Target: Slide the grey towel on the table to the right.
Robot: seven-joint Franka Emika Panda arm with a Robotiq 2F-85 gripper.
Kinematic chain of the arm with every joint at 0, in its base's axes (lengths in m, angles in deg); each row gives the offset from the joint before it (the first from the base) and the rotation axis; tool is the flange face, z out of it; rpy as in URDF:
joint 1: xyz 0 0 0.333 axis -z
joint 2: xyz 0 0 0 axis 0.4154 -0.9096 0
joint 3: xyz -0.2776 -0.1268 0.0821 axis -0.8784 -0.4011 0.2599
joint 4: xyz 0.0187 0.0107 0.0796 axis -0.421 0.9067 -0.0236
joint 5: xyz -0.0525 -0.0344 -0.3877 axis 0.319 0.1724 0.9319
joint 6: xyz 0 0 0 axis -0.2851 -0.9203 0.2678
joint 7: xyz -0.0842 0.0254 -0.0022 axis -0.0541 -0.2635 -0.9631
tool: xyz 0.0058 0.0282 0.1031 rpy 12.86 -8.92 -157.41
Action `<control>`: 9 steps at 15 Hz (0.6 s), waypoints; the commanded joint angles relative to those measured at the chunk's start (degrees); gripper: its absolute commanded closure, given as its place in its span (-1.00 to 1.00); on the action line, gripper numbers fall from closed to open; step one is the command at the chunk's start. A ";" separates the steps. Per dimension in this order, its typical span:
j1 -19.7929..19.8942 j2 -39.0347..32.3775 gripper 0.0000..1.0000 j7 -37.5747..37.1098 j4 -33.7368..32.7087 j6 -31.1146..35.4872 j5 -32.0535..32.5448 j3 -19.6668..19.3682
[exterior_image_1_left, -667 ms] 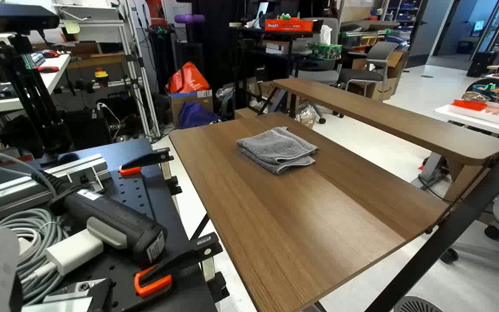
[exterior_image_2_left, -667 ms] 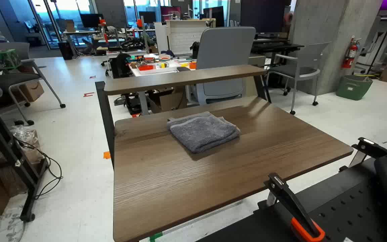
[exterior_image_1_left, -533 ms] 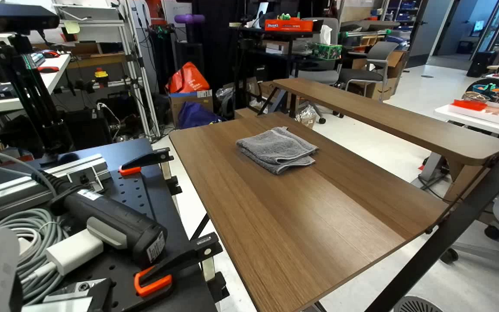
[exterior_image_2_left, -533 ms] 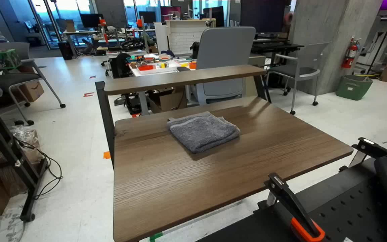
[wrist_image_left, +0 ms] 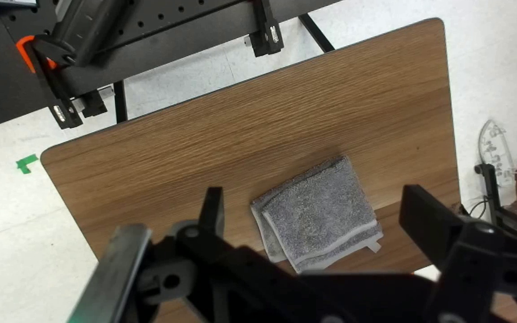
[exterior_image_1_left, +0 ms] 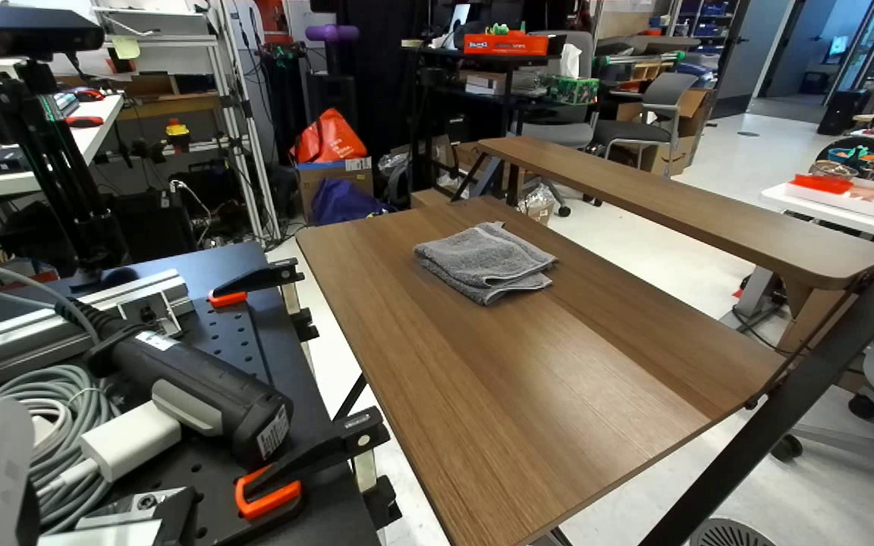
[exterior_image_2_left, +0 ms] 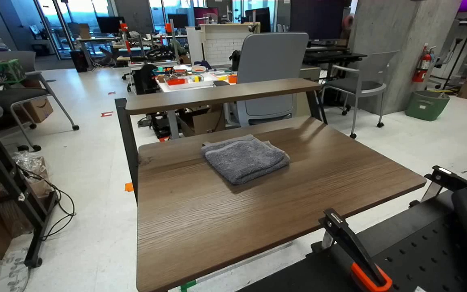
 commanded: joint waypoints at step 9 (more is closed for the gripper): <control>-2.08 -38.93 -1.00 -6.71 -20.29 9.97 7.51 1.44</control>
